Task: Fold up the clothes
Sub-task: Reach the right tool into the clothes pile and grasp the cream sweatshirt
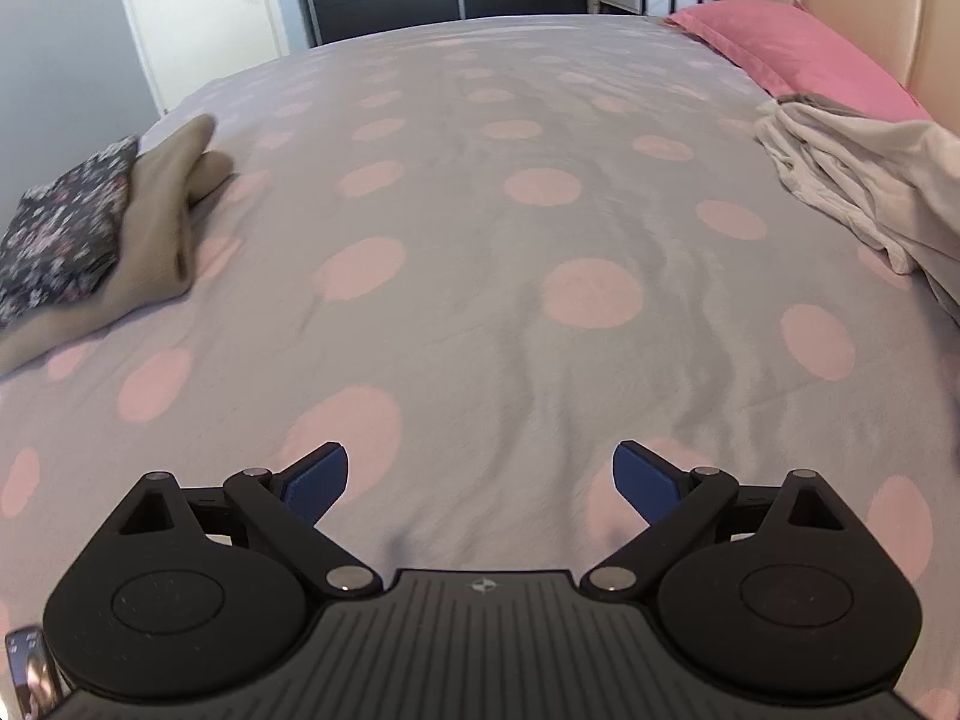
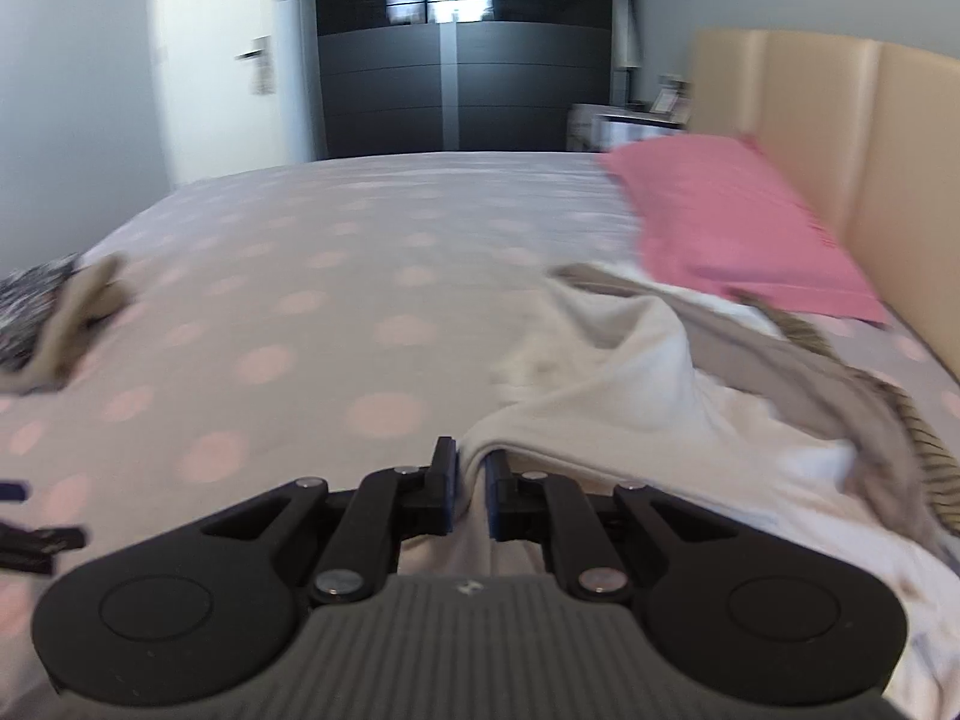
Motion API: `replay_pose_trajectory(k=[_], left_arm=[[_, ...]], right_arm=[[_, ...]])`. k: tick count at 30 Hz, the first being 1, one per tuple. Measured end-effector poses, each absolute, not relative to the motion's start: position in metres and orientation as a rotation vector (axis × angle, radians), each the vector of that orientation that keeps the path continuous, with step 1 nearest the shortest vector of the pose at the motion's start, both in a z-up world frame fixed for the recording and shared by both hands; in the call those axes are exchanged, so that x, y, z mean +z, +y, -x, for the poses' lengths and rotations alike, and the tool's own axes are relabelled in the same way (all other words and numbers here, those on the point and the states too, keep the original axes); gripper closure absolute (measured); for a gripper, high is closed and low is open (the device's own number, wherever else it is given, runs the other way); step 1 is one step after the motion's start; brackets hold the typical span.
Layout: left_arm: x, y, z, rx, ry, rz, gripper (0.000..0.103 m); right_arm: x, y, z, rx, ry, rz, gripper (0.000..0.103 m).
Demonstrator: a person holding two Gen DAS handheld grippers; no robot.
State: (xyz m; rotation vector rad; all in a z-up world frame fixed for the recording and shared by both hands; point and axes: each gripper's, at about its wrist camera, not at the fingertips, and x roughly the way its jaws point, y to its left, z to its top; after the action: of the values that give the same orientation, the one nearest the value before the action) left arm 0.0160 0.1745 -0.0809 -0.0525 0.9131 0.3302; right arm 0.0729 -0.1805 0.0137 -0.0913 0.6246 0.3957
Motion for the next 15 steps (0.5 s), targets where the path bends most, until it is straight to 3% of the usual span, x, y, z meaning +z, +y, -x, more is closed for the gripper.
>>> replay_pose_trajectory(k=[5, 15], left_arm=[[-0.075, 0.206, 0.012, 0.391, 0.94, 0.061, 0.02], [-0.052, 0.248, 0.053, 0.449, 0.92, 0.131, 0.02]], right_arm=[[0.017, -0.112, -0.019, 0.588, 0.659, 0.113, 0.092], [0.028, 0.004, 0.099, 1.071, 0.704, 0.12, 0.092]])
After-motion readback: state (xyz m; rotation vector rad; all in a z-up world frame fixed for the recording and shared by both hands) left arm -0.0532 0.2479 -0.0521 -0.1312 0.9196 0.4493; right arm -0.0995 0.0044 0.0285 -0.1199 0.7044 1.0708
